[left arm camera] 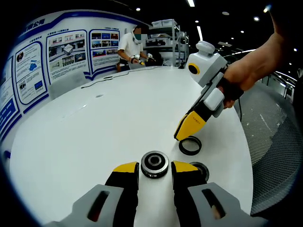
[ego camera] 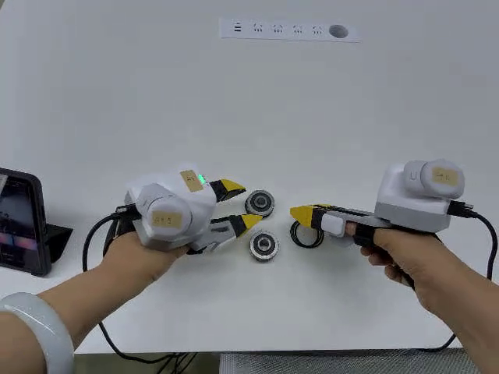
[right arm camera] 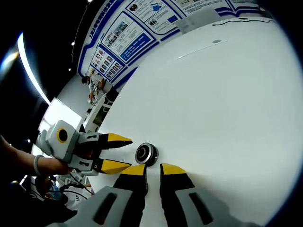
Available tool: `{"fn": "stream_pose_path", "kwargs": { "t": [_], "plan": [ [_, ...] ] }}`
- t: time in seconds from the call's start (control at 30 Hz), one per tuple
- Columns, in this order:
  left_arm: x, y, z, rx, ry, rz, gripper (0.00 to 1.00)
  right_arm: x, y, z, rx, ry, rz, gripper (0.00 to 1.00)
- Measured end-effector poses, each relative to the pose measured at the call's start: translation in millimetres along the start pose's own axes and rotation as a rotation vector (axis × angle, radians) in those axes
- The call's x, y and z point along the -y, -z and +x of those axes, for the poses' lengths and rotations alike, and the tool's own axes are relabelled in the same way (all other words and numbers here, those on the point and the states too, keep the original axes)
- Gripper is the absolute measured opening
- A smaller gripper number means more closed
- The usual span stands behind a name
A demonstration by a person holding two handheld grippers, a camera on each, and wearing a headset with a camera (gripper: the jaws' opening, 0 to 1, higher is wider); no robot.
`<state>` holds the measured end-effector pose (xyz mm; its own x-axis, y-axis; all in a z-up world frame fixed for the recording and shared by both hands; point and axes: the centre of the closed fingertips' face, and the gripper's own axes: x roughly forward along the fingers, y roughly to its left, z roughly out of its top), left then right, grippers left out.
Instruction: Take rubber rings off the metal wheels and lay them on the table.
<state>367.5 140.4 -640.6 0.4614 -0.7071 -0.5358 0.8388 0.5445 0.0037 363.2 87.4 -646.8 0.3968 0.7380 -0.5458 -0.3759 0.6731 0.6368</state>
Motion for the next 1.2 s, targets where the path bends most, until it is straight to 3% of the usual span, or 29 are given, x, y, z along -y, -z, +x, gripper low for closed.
{"fn": "stream_pose_path", "kwargs": {
  "t": [0.63, 1.2],
  "plan": [
    [-1.0, 2.7, 17.2, -0.048, 0.013, 0.014, 0.20, -3.0, -7.1, 11.1, 0.003, -0.021, 0.007, 0.12],
    [0.9, 3.1, 20.0, -0.065, 0.028, 0.034, 0.14, -2.9, -6.6, 15.6, -0.003, -0.031, 0.018, 0.12]
  ]
}}
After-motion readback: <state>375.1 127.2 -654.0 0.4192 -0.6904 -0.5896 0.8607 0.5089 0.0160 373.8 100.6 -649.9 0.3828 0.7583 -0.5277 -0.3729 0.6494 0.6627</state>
